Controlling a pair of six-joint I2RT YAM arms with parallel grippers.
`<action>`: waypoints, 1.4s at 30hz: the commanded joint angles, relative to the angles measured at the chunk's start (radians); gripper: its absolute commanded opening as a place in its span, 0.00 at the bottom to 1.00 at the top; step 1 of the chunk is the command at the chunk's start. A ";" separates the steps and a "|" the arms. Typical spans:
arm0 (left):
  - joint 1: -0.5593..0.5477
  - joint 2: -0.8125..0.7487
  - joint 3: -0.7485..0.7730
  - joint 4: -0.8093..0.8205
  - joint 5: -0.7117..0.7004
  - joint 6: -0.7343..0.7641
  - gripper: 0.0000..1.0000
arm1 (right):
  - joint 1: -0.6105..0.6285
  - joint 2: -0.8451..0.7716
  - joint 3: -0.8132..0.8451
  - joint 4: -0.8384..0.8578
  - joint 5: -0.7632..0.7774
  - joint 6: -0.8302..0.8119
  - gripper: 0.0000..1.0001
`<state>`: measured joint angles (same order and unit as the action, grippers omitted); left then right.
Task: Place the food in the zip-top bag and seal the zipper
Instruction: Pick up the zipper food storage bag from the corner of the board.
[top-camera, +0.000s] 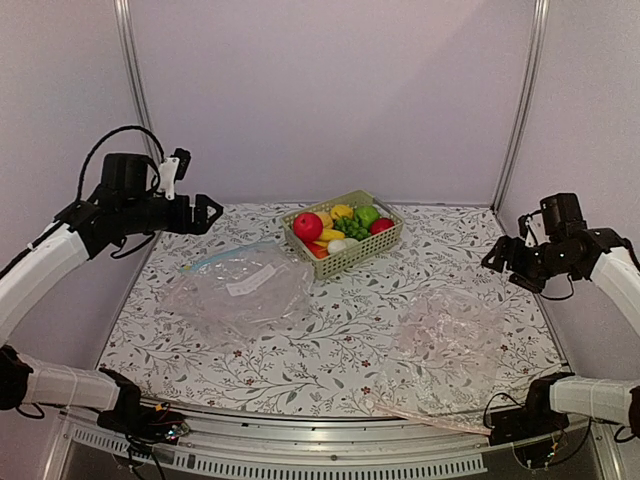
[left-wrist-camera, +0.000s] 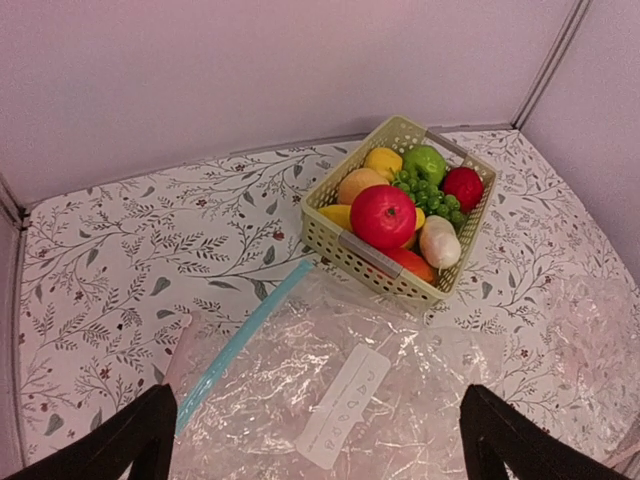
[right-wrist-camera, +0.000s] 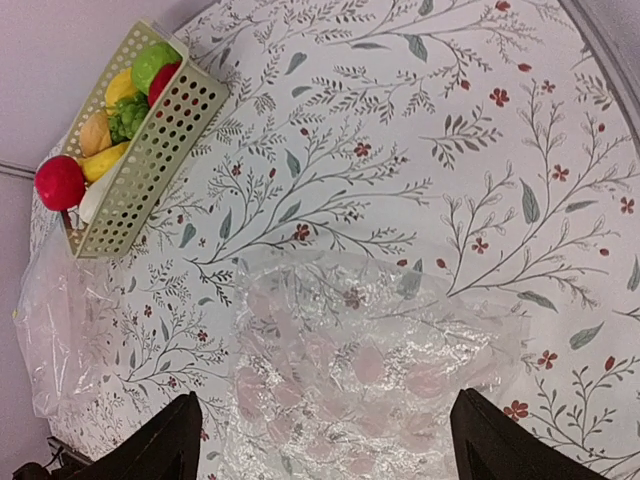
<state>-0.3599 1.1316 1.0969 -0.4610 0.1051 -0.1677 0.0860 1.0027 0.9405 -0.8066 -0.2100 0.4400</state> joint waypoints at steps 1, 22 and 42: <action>-0.005 -0.015 -0.007 0.014 -0.011 0.041 1.00 | 0.022 -0.021 -0.118 -0.096 0.005 0.146 0.83; -0.005 -0.172 -0.100 0.053 -0.025 0.070 0.99 | 0.132 0.085 -0.353 -0.069 0.189 0.292 0.69; -0.005 -0.141 -0.101 0.041 -0.028 0.103 0.99 | 0.170 0.165 -0.379 0.138 0.016 0.284 0.06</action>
<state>-0.3603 0.9844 1.0069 -0.4133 0.0715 -0.0883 0.2424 1.1732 0.5636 -0.7437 -0.1234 0.7231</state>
